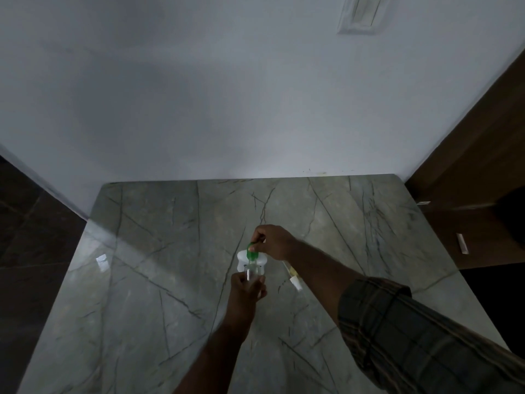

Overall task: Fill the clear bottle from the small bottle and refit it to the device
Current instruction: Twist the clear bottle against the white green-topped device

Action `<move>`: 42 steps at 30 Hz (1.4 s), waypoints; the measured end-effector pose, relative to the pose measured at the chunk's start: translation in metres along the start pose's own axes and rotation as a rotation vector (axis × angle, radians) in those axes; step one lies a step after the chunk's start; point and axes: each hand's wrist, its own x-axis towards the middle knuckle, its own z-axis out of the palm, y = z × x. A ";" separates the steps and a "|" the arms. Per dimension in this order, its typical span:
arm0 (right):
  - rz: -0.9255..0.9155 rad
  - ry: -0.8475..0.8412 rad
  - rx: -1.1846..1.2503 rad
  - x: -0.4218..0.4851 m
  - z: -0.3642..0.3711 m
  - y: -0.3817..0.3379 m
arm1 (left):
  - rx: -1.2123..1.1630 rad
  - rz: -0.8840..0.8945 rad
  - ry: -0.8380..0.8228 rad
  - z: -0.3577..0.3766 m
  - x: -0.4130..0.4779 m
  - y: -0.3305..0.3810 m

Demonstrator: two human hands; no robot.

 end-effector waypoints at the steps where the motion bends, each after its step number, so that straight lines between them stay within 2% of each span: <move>1: 0.003 0.003 0.003 0.000 -0.001 0.000 | -0.001 -0.002 -0.003 0.000 0.000 0.002; 42: 0.027 -0.040 0.012 0.001 0.000 0.001 | 0.009 -0.022 -0.014 -0.005 0.007 -0.006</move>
